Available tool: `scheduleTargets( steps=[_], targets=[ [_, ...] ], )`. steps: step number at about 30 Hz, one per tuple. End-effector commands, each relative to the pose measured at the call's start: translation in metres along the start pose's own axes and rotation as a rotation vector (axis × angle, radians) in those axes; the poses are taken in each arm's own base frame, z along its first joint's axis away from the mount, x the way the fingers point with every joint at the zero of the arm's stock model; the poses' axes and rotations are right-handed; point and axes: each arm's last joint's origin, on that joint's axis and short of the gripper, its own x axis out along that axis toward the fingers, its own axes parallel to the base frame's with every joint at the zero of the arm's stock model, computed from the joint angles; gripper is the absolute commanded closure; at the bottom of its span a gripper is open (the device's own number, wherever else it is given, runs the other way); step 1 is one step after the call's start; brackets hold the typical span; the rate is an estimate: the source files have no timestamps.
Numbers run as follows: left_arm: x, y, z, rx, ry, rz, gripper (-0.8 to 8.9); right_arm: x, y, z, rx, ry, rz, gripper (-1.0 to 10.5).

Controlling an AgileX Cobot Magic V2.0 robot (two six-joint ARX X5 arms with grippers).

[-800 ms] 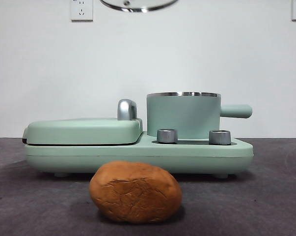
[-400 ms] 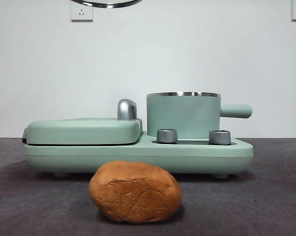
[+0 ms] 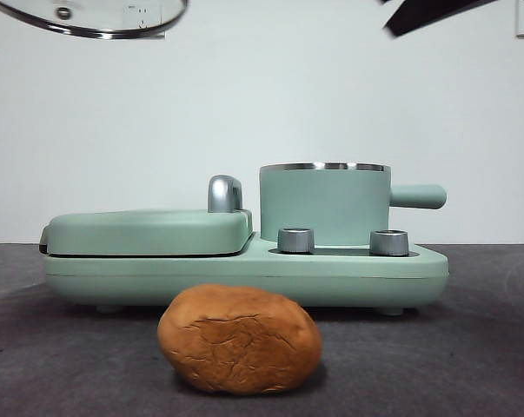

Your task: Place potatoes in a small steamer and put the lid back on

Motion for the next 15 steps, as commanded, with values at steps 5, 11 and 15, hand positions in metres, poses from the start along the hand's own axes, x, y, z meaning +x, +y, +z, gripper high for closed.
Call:
scheduleTargets(
  steps=[5, 11, 15],
  targets=[
    [-0.008, -0.001, 0.005, -0.005, -0.025, 0.014, 7.99, 0.055, 0.017, 0.003, -0.072, 0.170, 0.137, 5.5],
    [-0.008, -0.001, 0.006, -0.004, -0.034, 0.015, 7.99, 0.100, 0.023, -0.006, -0.100, 0.297, 0.168, 5.4],
    [-0.008, -0.001, 0.006, -0.007, -0.033, 0.015, 7.99, 0.120, 0.022, -0.007, -0.107, 0.291, 0.169, 5.4]
  ],
)
